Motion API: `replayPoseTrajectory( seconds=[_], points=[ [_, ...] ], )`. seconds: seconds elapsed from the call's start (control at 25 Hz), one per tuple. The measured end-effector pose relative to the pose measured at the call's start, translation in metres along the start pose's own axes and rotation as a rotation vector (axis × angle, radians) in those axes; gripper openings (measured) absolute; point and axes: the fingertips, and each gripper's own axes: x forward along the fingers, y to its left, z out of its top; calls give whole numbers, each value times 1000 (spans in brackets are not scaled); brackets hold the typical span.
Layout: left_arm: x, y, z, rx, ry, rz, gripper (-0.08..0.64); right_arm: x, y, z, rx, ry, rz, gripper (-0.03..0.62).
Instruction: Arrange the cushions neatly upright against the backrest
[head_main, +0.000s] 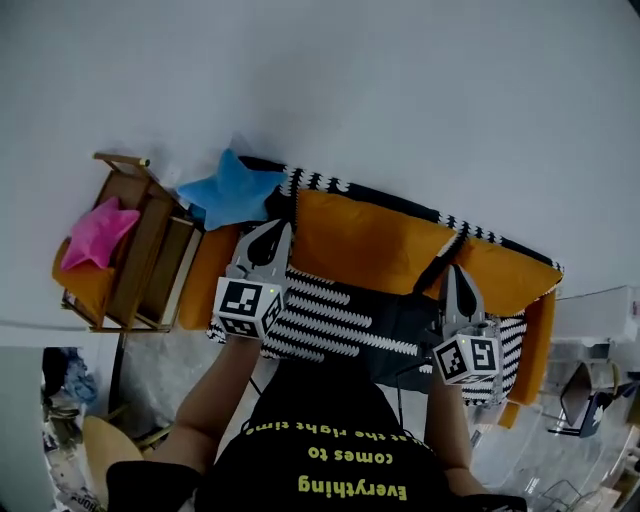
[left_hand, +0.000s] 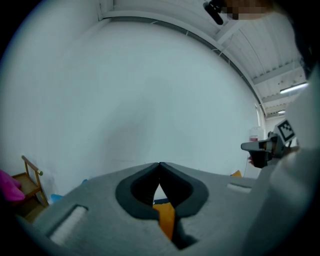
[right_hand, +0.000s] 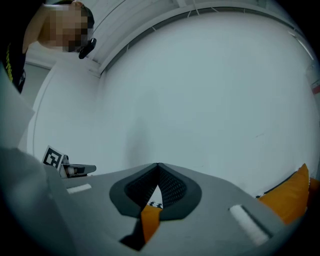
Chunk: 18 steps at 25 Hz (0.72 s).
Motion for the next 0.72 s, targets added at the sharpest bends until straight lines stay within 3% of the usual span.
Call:
replayPoseTrajectory(
  seconds=[0.28, 0.72],
  points=[
    [-29, -14, 12, 0, -20, -11, 0, -5, 33, 25, 111, -28, 57, 12],
    [-23, -57, 29, 29, -55, -83, 0, -6, 51, 39, 37, -39, 94, 12]
  ],
)
